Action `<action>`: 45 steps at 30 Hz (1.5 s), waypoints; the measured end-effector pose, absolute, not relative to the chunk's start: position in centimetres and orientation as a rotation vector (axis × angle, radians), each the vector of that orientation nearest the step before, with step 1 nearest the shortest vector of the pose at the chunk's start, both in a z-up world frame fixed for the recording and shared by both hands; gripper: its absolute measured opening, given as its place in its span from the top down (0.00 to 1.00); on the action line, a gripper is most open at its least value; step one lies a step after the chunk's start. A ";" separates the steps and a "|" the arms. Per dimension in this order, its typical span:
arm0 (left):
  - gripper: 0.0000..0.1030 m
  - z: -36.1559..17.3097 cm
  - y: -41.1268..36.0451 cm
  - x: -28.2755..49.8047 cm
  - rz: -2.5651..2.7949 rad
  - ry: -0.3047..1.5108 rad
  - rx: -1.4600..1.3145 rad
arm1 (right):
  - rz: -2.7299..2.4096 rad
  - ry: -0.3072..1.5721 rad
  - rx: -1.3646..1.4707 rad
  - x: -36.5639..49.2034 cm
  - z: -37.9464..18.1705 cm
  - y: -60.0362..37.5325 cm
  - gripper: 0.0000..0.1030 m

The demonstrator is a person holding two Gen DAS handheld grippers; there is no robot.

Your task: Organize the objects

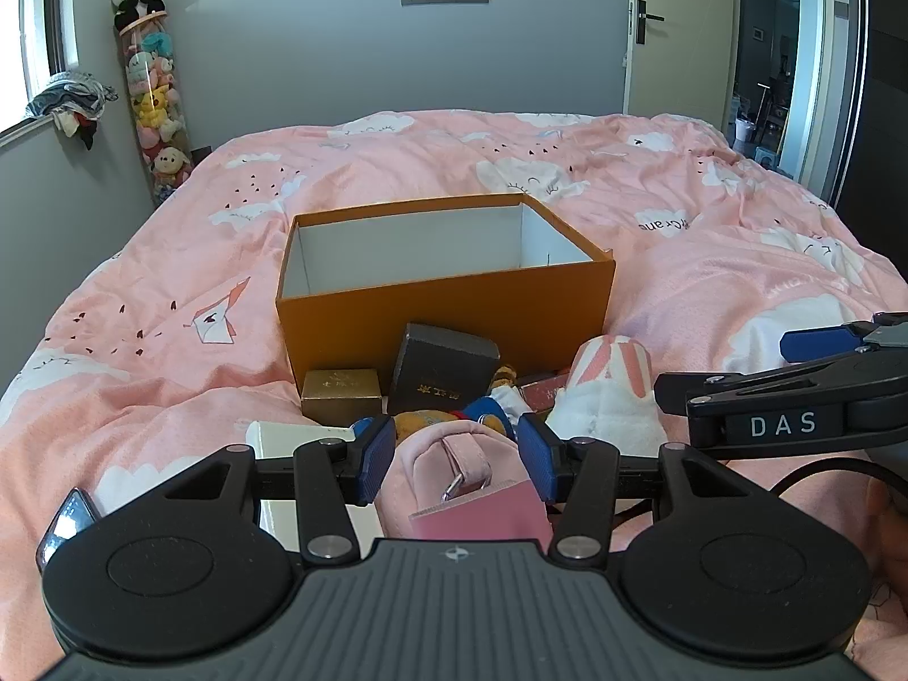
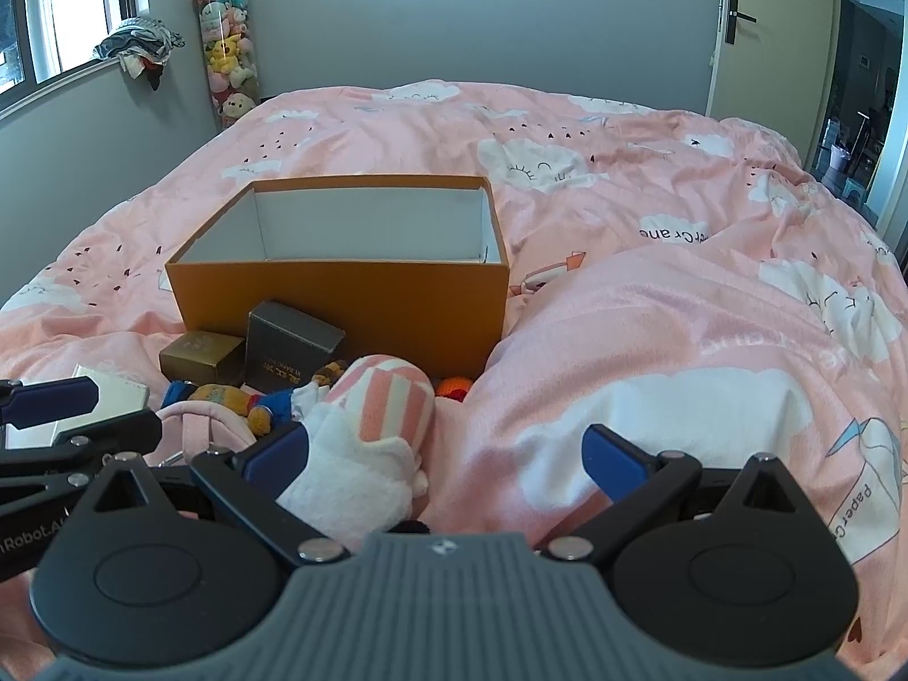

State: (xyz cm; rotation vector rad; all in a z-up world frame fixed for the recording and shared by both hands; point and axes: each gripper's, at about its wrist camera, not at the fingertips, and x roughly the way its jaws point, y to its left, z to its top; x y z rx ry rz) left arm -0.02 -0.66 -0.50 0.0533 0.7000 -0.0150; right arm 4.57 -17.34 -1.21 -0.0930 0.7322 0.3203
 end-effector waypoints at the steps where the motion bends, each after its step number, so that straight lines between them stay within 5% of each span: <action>1: 0.42 -0.5 -0.7 0.0 -0.015 0.700 0.053 | 0.320 0.735 -0.092 4.6 -1.3 -17.4 0.01; 24: 0.43 -1.1 -1.2 -0.3 -0.027 0.717 0.056 | 0.325 0.752 -0.087 4.8 -1.3 -17.5 0.01; 30: 0.49 -1.3 0.0 0.3 -0.055 0.742 -0.006 | 0.360 0.784 -0.082 5.6 -1.6 -17.2 0.02; 36: 0.55 -0.9 1.6 1.0 -0.086 0.759 -0.061 | 0.407 0.818 -0.084 6.9 -1.8 -16.6 0.24; 45: 0.55 -0.7 5.7 1.5 -0.027 0.851 -0.154 | 0.519 0.777 -0.084 6.7 -0.3 -15.6 0.32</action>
